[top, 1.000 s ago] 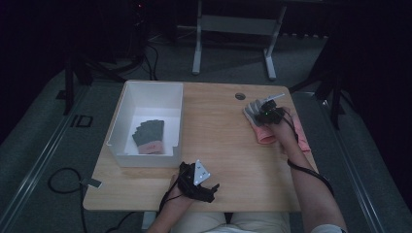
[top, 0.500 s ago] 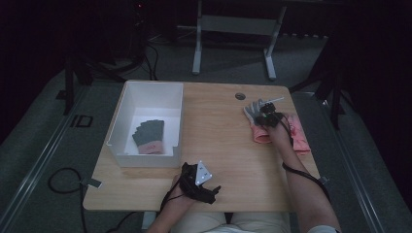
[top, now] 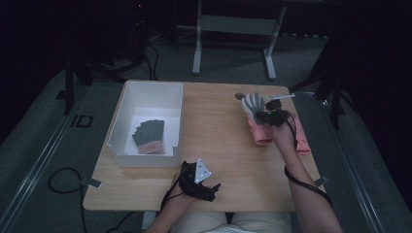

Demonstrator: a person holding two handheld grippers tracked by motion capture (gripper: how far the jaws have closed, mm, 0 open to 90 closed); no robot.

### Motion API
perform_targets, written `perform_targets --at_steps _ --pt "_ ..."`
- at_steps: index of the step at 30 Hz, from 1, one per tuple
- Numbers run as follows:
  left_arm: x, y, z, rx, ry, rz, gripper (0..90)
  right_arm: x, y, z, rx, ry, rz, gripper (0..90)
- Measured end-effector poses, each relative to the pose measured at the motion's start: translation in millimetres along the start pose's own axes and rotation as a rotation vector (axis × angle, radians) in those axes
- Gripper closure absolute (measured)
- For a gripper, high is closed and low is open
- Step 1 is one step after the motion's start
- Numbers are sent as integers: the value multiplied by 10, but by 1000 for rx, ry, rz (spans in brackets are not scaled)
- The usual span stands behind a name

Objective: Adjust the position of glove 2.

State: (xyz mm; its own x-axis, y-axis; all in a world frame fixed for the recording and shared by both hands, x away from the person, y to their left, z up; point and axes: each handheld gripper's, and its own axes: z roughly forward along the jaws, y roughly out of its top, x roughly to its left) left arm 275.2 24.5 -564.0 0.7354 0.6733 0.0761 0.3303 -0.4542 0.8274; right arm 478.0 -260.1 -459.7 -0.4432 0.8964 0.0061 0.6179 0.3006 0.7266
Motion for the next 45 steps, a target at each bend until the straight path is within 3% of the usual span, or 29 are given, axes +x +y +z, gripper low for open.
perform_targets --at_steps 5,9,16,23,30,35,41,45 --pt "3 8 -1 -5 3 3 10 303 17 -384 -60 -6 0 886" --pt "23 4 -2 -2 6 -6 10 475 -75 -596 -80 22 54 885" --pt "50 -3 8 -10 1 -10 10 756 -349 -708 -85 50 117 885" --pt "32 -22 38 8 -10 11 10 1002 -575 -532 -26 57 125 885" --pt "39 -30 43 3 -7 20 10 1032 -698 -283 25 14 167 885" --pt "44 -32 32 2 -13 17 10 1085 -779 -47 83 37 181 883" --pt "35 -22 44 -1 -22 19 10 1166 -819 165 118 33 166 872" --pt "34 -20 46 3 -31 22 10 1189 -845 207 121 25 148 863"
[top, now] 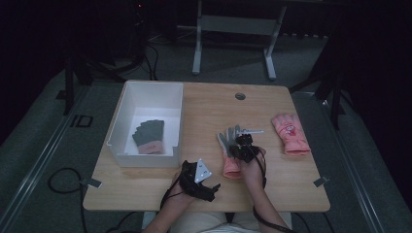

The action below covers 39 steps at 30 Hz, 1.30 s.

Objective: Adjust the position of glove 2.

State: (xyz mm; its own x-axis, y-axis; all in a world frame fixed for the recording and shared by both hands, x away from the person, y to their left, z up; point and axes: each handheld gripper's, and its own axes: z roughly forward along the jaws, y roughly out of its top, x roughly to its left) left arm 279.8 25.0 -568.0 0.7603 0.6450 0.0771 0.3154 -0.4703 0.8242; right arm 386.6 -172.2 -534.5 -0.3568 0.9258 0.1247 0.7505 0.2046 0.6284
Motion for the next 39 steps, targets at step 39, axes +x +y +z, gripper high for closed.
perform_targets --at_steps 39 --pt "45 -45 -1 1 -1 -21 10 -2009 214 -890 -181 -200 -93 638"
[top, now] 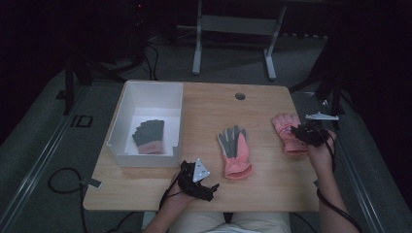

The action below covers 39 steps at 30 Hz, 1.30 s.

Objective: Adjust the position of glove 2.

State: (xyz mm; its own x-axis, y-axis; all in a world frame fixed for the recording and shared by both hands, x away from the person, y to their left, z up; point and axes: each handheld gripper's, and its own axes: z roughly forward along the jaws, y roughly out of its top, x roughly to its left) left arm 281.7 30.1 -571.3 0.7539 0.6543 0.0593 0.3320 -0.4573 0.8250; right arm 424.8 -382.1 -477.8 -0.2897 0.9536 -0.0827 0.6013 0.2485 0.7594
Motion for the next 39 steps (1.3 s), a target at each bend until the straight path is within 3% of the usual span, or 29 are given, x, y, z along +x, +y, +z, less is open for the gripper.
perform_targets --at_steps 7,17,21,23,25,31,34,39 --pt "0 -2 6 6 2 3 10 -118 -12 224 39 -7 -21 631" --pt "-1 -5 9 10 4 11 10 -153 -136 470 103 -28 -44 639" --pt "-6 -4 11 11 5 15 10 -141 -172 520 113 -37 -51 683" --pt "-8 -4 12 13 4 17 10 -110 -202 564 127 -72 -71 765" --pt "-12 -5 15 13 3 19 10 -113 -204 582 137 -80 -50 823" --pt "1 -6 14 17 8 20 10 -77 -134 572 167 -105 -10 884" --pt "-4 -6 20 20 7 24 10 -48 -84 462 139 -117 22 888" --pt "-11 -6 31 25 7 27 10 148 3 150 69 -105 66 891"
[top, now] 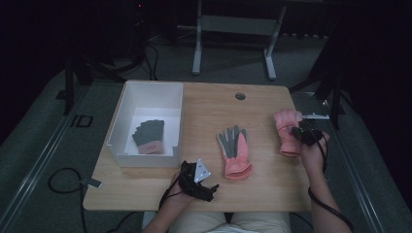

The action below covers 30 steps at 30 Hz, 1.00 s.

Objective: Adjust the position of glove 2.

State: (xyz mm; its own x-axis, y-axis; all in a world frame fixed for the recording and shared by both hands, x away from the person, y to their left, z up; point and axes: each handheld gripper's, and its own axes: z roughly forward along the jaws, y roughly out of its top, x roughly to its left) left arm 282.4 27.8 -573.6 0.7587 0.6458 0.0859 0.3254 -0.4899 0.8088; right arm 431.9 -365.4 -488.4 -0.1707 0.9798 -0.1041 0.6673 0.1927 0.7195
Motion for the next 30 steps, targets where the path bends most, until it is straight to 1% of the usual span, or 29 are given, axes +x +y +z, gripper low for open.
perform_targets --at_steps 4,5,8,10,11,12,13,16,18,21,23,25,30 --pt "1 0 -12 -6 5 0 10 155 9 -243 -39 6 30 891" --pt "3 -1 -15 -9 6 -3 10 199 -1 -289 -39 6 38 891" --pt "12 -4 -12 -6 7 -10 10 310 -62 -400 -36 19 48 891" --pt "9 -1 -14 -6 8 -4 10 364 -110 -475 -42 17 59 891" --pt "9 -1 -14 -6 8 -4 10 364 -110 -475 -42 17 59 891" --pt "0 0 -13 -7 6 -3 10 387 -130 -510 -44 19 67 892" --pt "-2 0 -13 -5 7 -2 10 456 -168 -583 -50 17 64 892" --pt "-1 4 -12 -8 9 2 10 528 -221 -658 -60 28 78 892" --pt "5 7 -17 -7 11 5 10 556 -251 -675 -67 41 101 892" --pt "11 8 -29 -16 12 -1 10 617 -319 -658 -57 41 104 892" --pt "10 7 -34 -18 13 1 10 627 -342 -638 -49 44 111 892" --pt "-1 5 -32 -14 11 6 10 670 -401 -575 -32 44 119 892" --pt "-7 7 -27 -15 7 11 10 742 -447 -463 -12 39 118 892"
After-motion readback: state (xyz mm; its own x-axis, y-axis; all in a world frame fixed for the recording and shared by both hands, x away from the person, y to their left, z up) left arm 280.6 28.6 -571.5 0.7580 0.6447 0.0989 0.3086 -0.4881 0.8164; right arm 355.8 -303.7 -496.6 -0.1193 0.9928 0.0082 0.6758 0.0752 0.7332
